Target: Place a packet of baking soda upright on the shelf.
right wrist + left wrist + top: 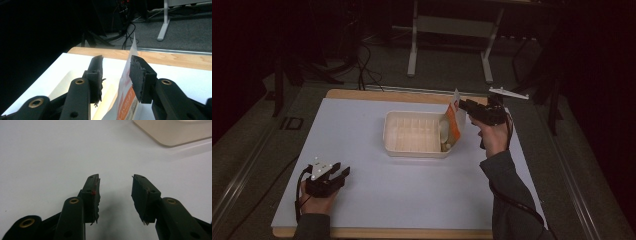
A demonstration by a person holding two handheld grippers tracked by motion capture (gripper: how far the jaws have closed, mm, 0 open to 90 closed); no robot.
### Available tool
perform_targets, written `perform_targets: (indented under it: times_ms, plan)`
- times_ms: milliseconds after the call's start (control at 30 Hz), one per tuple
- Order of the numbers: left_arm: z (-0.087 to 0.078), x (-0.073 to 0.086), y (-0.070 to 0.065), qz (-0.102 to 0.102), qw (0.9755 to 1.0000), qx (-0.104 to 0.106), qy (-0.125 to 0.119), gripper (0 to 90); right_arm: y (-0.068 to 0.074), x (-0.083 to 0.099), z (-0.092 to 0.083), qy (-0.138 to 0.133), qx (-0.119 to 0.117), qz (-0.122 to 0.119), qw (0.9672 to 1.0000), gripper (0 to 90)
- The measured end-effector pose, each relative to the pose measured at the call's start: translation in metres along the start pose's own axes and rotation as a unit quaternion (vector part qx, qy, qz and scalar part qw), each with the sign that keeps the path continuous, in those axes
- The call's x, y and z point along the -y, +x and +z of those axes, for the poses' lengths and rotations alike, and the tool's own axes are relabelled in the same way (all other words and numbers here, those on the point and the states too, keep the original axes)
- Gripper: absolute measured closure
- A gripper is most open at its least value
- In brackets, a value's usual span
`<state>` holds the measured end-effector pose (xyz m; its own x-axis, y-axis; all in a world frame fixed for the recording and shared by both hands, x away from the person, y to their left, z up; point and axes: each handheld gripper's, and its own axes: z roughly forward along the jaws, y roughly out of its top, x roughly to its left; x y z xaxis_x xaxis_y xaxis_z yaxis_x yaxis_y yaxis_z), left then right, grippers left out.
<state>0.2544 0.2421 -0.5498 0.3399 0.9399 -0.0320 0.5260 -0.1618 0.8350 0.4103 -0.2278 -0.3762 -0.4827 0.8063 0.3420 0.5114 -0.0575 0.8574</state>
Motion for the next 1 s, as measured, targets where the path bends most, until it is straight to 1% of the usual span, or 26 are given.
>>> perform_targets:
  times_ms: [200, 400, 500, 600, 667, 833, 933, 1000]
  plan:
    - [0.0, 0.0, 0.0, 0.0, 1.0, 0.0, 0.001, 57.3, 0.006, -0.004, -0.009, -0.005, -0.008, -0.013, 0.9999, 62.7]
    - [0.0, 0.0, 0.0, 0.0, 1.0, -0.001, -0.001, 57.3, 0.015, -0.006, -0.02, -0.003, -0.021, -0.038, 0.999, 64.8]
    - [0.0, 0.0, 0.0, 0.0, 1.0, -0.001, -0.001, 57.3, 0.021, -0.006, -0.026, 0.001, -0.034, -0.053, 0.998, 65.8]
    - [0.0, 0.0, 0.0, 0.0, 1.0, -0.001, -0.001, 57.3, 0.026, -0.005, -0.032, 0.001, -0.044, -0.063, 0.997, 66.1]
    - [0.0, 0.0, 0.0, 0.0, 1.0, -0.001, -0.001, 57.3, 0.028, -0.004, -0.035, 0.005, -0.055, -0.065, 0.9964, 66.6]
    - [0.0, 0.0, 0.0, -0.001, 1.0, -0.001, -0.002, 57.3, 0.032, 0.0, -0.044, 0.013, -0.065, -0.073, 0.9951, 69.3]
    - [0.0, 0.0, 0.0, -0.001, 1.0, -0.001, -0.001, 57.3, 0.034, 0.004, -0.05, 0.024, -0.067, -0.085, 0.9938, 70.9]
    - [0.0, 0.0, 0.0, 0.0, 1.0, -0.001, 0.001, 57.2, 0.035, 0.007, -0.053, 0.026, -0.07, -0.09, 0.9932, 71.1]
